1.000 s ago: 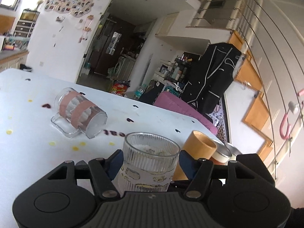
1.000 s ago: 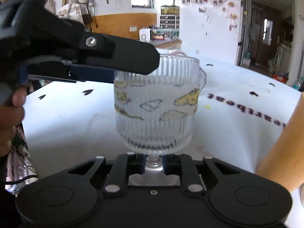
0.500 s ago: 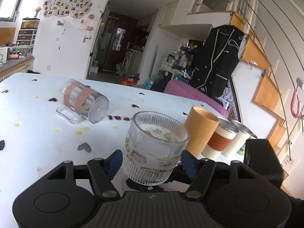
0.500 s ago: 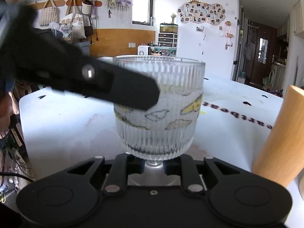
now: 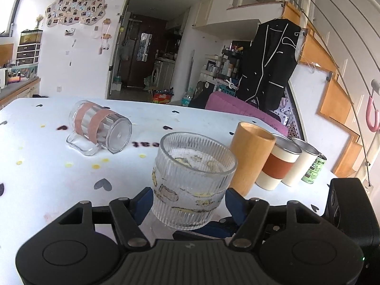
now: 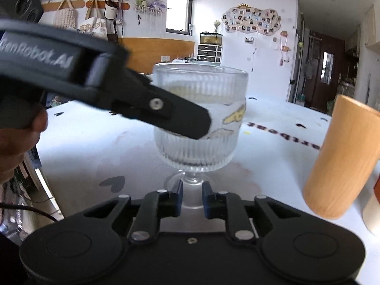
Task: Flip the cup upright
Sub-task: 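Lower the upright glass onto the table with the left gripper and release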
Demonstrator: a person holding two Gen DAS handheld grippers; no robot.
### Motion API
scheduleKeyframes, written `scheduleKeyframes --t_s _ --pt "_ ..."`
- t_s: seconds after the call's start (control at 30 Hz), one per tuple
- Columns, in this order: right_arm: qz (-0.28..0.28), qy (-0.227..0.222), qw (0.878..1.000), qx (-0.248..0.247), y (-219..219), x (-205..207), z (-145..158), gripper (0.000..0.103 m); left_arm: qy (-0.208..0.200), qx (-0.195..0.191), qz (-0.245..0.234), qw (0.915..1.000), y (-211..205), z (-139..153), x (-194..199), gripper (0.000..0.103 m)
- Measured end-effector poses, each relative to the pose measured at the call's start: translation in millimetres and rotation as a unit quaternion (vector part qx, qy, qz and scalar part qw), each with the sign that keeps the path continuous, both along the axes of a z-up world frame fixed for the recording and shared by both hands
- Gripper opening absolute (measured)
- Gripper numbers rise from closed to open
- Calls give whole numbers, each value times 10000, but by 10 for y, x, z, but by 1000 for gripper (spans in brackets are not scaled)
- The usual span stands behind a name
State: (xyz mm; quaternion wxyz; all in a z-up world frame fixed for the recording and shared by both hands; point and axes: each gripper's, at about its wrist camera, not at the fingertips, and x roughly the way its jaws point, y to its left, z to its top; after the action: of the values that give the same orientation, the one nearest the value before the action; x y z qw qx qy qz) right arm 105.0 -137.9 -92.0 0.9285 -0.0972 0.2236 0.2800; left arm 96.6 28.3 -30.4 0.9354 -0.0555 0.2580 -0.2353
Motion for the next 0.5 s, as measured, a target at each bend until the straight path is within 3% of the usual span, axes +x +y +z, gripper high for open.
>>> scheduleKeyframes --t_s 0.27,0.5 --pt "-296 46 9995 133 -85 203 -10 18 78 -36 -145 9999 -160 3 352 67" --pt "-811 454 9954 232 -248 453 68 18 124 -74 -293 9995 -327 -5 627 67"
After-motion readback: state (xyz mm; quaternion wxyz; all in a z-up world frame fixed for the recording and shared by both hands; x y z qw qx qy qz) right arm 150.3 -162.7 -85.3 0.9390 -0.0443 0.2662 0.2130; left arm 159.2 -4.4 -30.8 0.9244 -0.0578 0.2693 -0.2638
